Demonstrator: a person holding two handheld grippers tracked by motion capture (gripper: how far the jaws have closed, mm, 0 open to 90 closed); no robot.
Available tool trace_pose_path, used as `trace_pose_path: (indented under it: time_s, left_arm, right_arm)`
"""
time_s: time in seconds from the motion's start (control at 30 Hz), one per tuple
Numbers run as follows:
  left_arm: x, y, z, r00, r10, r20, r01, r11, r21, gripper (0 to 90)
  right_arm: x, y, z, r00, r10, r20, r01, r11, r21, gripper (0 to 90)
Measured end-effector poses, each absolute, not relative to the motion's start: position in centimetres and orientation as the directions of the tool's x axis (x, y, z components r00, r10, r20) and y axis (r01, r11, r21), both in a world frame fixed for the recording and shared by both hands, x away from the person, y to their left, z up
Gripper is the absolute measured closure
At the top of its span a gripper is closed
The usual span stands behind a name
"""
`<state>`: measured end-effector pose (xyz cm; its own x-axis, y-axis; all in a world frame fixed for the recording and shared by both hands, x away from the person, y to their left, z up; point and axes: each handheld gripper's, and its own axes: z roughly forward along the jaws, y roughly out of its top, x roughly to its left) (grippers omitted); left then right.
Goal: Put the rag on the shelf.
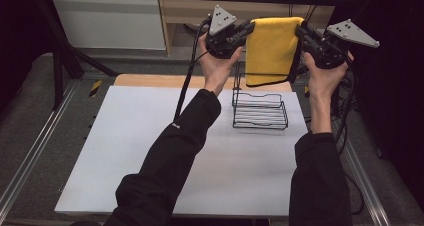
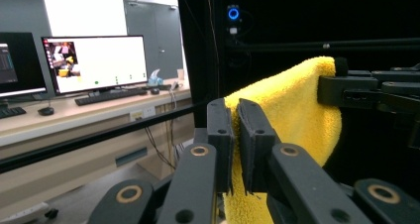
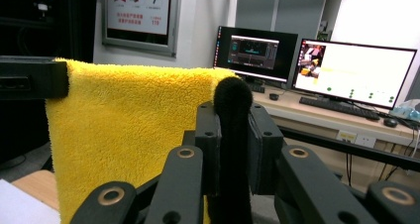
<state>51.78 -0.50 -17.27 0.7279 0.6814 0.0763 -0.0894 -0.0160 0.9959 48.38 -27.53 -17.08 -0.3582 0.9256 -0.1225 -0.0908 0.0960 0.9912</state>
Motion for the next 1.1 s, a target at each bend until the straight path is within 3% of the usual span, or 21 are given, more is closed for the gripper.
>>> trace_pose_path:
  time_s: [1.1]
  left_arm:
    - [52.3,-1.2,-21.2,0.753,0.649,0.107,-0.035,-0.122,0.992,84.5]
  right_arm:
    - [48.1,-28.5,-21.9,-0.375,0.924,-0.077,0.026,0.093,0.995,78.3]
